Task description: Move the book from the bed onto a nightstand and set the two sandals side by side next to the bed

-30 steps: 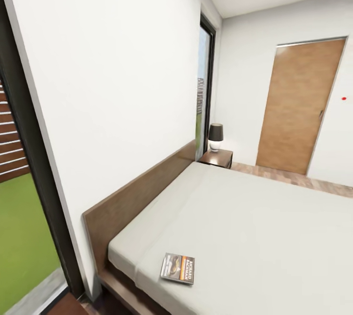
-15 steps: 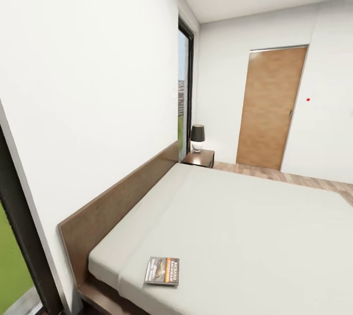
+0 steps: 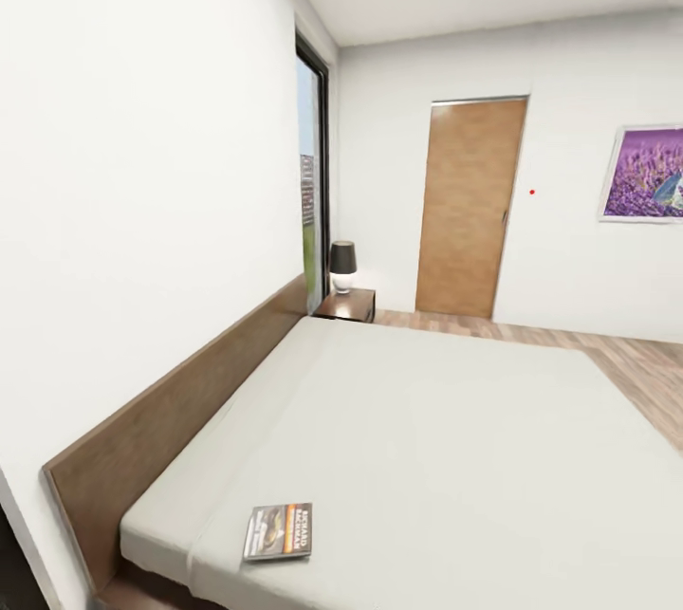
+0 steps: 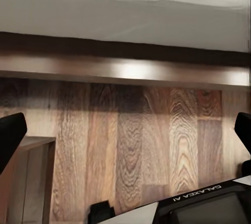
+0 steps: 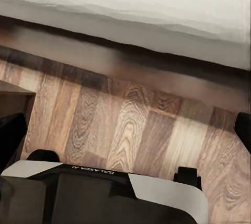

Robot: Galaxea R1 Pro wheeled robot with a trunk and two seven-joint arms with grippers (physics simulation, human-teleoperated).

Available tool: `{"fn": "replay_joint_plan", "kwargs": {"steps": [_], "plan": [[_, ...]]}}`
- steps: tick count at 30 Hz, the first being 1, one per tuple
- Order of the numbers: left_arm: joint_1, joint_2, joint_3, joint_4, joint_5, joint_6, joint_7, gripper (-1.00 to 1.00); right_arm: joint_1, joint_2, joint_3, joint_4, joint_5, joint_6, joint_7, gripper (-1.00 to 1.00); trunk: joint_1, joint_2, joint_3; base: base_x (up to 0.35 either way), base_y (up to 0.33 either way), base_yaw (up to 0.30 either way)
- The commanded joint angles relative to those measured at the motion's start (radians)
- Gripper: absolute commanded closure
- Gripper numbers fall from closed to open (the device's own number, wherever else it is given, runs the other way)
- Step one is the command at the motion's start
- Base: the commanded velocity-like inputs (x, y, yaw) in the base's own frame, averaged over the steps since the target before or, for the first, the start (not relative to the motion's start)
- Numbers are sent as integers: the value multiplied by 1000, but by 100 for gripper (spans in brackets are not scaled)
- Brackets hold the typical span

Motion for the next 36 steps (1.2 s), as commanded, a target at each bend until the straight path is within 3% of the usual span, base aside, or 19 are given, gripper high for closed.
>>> {"fn": "replay_joint_plan", "kwargs": {"steps": [1, 36], "plan": [[-1, 0, 8, 0, -10, -3, -2, -100, -2, 0, -7, 3, 1, 0, 3, -100, 0, -1, -2, 0, 0, -293], [8, -15, 7, 2, -10, 0, -2, -100, -2, 1, -6, 3, 1, 0, 2, -100, 0, -1, 13, 0, 0, -284]]}}
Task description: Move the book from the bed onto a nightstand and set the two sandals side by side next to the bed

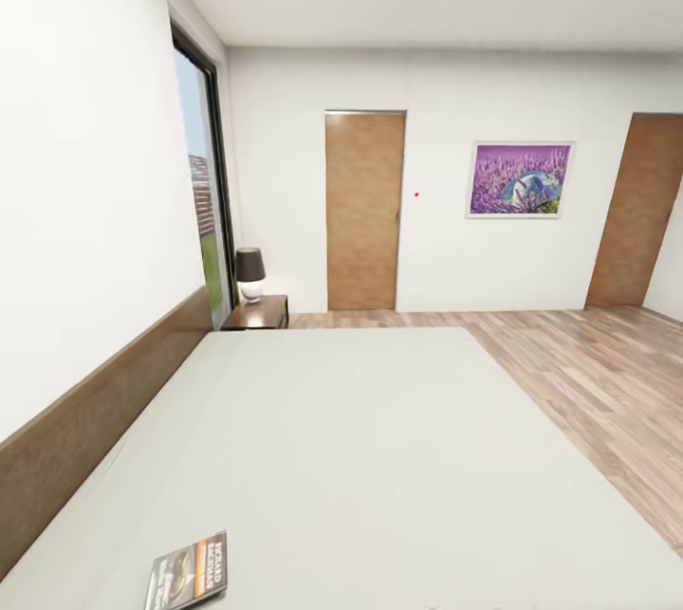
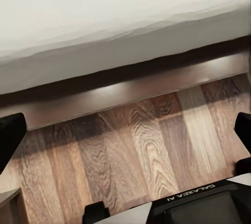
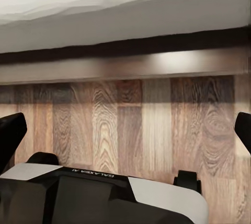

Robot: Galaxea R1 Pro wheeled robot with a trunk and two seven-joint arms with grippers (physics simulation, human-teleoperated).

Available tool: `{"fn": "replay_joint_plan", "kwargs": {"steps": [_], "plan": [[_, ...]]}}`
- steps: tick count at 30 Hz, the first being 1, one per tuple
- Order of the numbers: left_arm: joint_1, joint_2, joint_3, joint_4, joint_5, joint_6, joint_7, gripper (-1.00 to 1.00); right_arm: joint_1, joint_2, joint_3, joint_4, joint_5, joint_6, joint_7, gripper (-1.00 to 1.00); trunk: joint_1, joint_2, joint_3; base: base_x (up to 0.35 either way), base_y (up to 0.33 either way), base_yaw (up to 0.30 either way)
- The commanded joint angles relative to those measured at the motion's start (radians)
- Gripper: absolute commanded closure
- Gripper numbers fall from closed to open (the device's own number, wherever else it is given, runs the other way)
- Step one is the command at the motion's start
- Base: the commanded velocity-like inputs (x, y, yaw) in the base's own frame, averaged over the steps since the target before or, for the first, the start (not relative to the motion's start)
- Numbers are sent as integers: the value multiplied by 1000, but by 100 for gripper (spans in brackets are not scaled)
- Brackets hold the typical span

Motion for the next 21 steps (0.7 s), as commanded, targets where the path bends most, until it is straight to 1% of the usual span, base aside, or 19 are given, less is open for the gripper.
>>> {"fn": "replay_joint_plan", "kwargs": {"steps": [1, 6, 15, 16, 19, 20, 21], "plan": [[-1, 0, 8, 0, -10, -3, -2, -100, -2, 0, -7, 3, 1, 0, 3, -100, 0, -1, -1, 0, 0, -261], [0, -1, 10, 0, -8, 1, -2, -100, -2, 0, -7, 3, 2, 0, 3, -100, 0, -1, 1, 0, 0, -148], [0, 0, 12, -2, -6, 2, -2, -100, -2, 0, -7, 3, 6, -3, 2, -100, 0, -1, 2, 0, 0, -18], [0, 0, 15, -3, -4, 0, -2, -100, -2, 0, -7, 3, 7, -5, 3, -100, 0, -1, 2, 0, 0, -2], [0, 2, 41, -5, 14, -1, -2, -100, -2, 0, -7, 3, 7, -6, 4, -100, 0, -1, 2, 0, 0, 0], [0, 3, 63, -8, 34, -2, -2, -100, -2, 0, -7, 3, 7, -5, 4, -100, 0, -1, 2, 0, 0, 0], [0, 4, 75, -9, 45, -2, -2, -100, -2, 0, -7, 3, 7, -5, 5, -100, 0, -1, 2, 0, 0, 0]]}}
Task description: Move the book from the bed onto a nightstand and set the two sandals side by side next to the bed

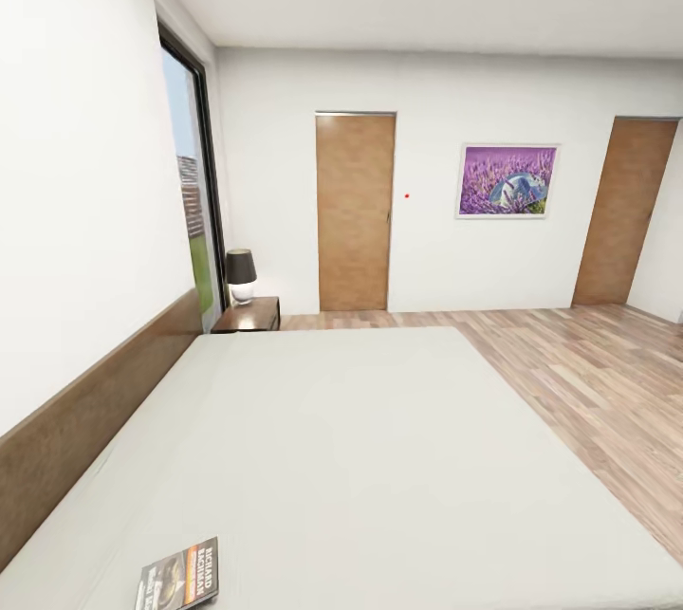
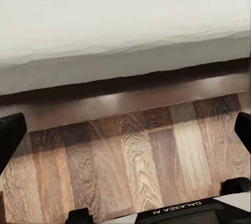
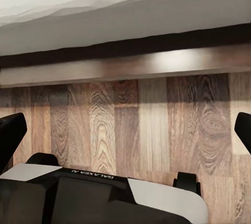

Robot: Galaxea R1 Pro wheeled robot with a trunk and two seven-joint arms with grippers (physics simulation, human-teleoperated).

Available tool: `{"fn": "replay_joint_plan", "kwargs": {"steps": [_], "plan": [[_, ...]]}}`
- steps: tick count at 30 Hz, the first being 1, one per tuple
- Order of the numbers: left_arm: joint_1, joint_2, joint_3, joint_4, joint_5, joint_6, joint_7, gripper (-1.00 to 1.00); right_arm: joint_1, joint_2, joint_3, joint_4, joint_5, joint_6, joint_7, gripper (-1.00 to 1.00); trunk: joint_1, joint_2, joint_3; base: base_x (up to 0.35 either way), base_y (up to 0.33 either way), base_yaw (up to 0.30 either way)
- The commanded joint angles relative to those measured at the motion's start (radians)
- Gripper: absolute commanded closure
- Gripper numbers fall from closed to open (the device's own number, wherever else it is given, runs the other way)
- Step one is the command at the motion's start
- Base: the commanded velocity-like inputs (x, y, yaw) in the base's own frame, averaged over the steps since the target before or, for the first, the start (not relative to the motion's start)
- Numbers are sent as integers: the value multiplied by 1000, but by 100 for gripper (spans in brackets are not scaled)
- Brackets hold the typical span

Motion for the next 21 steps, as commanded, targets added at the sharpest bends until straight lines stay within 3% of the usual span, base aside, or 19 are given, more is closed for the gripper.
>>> {"fn": "replay_joint_plan", "kwargs": {"steps": [1, 4, 7, 14, 17, 21], "plan": [[-1, 14, 58, -22, 52, -3, -2, -100, -2, -1, -8, 3, -1, 0, 3, -100, 0, -1, -2, 0, 0, 0], [-1, 28, 76, -63, 94, 0, -3, -100, -2, -1, -8, 3, -3, -2, 3, -100, 0, -1, -2, 0, 0, 0], [-2, 32, 84, -174, 138, 6, -2, -100, -2, -1, -8, 3, -4, -3, 3, -100, 0, -1, -2, 0, 0, 0], [-2, 34, 87, -356, 185, 84, 0, -100, -2, -1, -8, 3, -5, -6, 2, -100, 0, -1, -2, 0, 0, 0], [-2, 45, 87, -405, 209, 123, 0, -100, -2, -2, -8, 3, -5, -5, 1, -100, 0, -1, -2, 0, 0, 0], [-2, 53, 86, -380, 211, 123, -2, -100, -2, -2, -8, 3, -5, -5, 1, -100, 0, -1, -2, 0, 0, 0]]}}
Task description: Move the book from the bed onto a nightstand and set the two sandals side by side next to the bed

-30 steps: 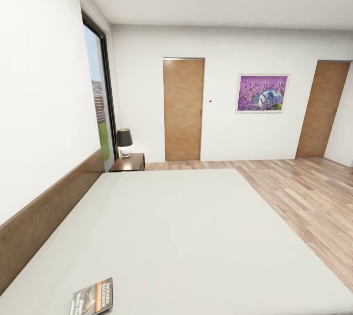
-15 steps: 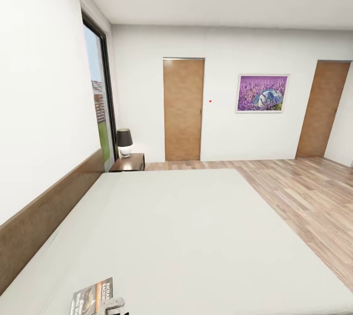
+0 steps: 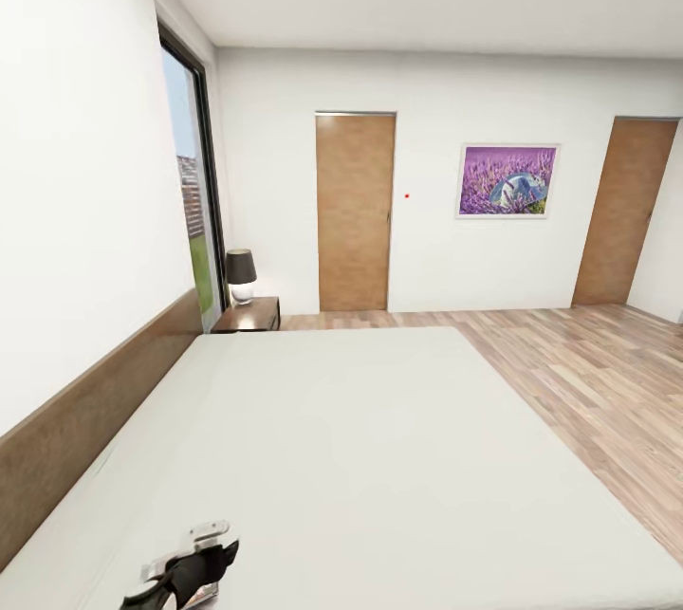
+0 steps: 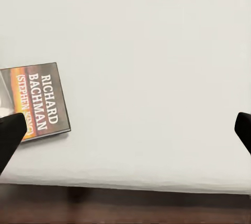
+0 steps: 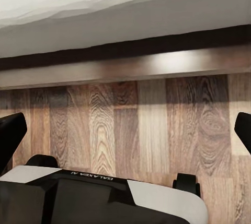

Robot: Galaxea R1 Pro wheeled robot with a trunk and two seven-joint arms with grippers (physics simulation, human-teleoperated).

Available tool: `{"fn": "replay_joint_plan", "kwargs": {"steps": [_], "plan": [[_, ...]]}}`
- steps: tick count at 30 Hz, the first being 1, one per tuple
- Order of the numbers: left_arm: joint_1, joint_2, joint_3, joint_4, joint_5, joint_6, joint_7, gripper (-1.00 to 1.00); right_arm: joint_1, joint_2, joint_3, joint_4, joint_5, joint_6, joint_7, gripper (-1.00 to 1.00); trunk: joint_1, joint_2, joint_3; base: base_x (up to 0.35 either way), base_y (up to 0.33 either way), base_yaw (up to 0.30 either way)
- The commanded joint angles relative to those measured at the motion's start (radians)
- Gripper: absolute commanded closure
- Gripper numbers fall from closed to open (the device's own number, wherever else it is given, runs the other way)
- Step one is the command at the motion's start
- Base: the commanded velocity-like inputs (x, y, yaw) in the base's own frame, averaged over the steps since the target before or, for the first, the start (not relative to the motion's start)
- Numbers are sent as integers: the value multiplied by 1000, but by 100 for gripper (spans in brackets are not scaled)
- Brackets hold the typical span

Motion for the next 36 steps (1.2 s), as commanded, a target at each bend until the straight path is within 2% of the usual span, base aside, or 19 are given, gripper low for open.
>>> {"fn": "replay_joint_plan", "kwargs": {"steps": [1, 18, 36], "plan": [[-1, 0, 7, 4, 3, 3, -8, -100, -2, -1, -8, 3, 1, -1, 3, -100, 0, -1, -2, 0, 0, 0], [-1, 0, 8, 27, 7, 3, -8, -100, -2, -1, -8, 2, 2, -6, 3, -100, 0, -1, -4, 0, 0, 0], [-1, 0, 8, 26, 7, 4, -8, -100, -2, 1, -8, 3, 7, -7, 2, -100, 0, -1, -30, 0, 0, 0]]}}
